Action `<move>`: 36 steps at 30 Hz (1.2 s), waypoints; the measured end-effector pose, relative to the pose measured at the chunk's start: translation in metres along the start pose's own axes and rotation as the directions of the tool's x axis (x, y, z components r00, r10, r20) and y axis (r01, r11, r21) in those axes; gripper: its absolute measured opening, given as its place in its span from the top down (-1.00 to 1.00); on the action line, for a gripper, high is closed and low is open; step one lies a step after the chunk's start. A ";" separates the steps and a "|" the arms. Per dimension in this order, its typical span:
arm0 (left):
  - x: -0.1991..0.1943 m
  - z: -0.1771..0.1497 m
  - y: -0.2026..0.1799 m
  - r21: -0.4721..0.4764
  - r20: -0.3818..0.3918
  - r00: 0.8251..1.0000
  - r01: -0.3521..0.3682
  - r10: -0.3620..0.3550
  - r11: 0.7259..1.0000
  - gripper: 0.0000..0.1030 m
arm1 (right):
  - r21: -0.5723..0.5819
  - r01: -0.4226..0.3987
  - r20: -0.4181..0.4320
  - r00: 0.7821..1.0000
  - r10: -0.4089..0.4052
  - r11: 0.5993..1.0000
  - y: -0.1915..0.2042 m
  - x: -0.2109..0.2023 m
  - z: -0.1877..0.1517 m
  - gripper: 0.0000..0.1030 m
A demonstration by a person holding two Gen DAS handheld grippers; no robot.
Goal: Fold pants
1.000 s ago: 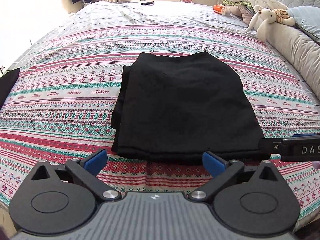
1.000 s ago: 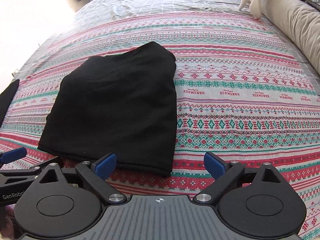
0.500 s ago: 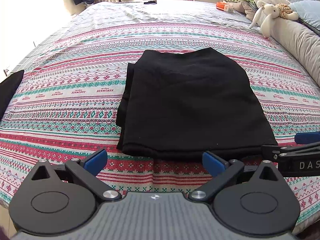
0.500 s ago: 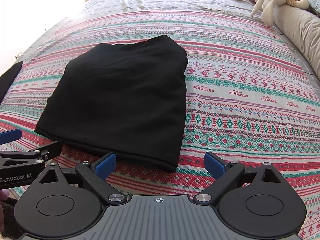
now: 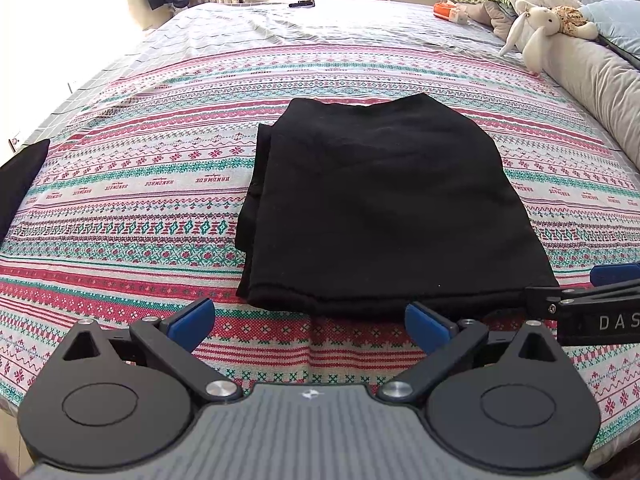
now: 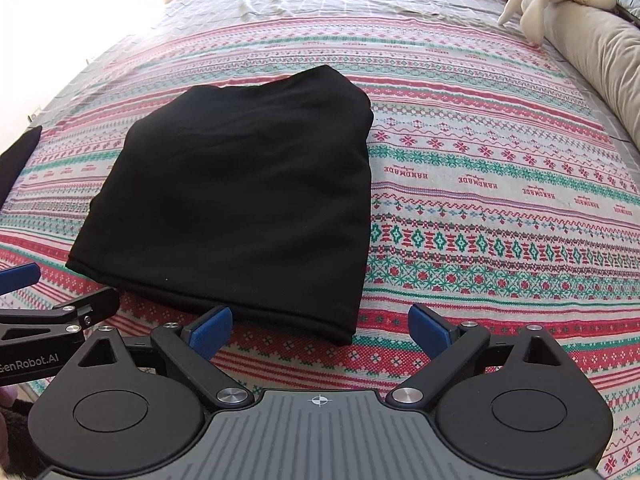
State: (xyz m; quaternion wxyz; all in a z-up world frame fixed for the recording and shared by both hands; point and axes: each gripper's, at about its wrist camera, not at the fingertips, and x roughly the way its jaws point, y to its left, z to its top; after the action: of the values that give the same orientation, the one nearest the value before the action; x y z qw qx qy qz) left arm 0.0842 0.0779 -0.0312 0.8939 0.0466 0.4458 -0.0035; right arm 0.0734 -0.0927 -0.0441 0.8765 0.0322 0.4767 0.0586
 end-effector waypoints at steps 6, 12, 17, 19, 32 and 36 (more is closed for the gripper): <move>0.000 0.000 0.000 0.000 -0.001 1.000 0.000 0.000 1.000 -1.00 | 0.002 -0.001 -0.002 1.000 0.001 1.000 0.000 0.001 0.000 -0.87; 0.000 -0.001 0.000 -0.001 -0.002 1.000 0.003 -0.003 1.000 -1.00 | 0.005 -0.001 -0.006 1.000 0.001 1.000 -0.001 0.002 -0.001 -0.87; 0.000 -0.002 0.001 0.001 -0.003 1.000 0.005 -0.005 1.000 -1.00 | 0.004 -0.001 -0.006 1.000 0.001 1.000 -0.002 0.002 0.000 -0.87; 0.000 -0.002 0.000 0.001 -0.003 1.000 0.004 -0.004 1.000 -1.00 | 0.005 -0.001 -0.006 1.000 0.001 1.000 -0.002 0.002 0.000 -0.87; 0.000 -0.001 0.000 0.000 -0.004 1.000 0.006 -0.006 1.000 -1.00 | 0.004 0.001 -0.009 1.000 -0.001 1.000 -0.002 0.003 -0.002 -0.87; 0.000 -0.002 -0.001 0.002 -0.004 1.000 0.007 -0.007 1.000 -1.00 | 0.004 0.001 -0.009 1.000 -0.001 1.000 -0.002 0.003 -0.002 -0.87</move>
State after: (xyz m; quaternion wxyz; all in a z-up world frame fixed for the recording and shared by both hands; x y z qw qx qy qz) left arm 0.0824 0.0775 -0.0323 0.8931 0.0460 0.4475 -0.0070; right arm 0.0733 -0.0942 -0.0483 0.8742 0.0332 0.4809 0.0575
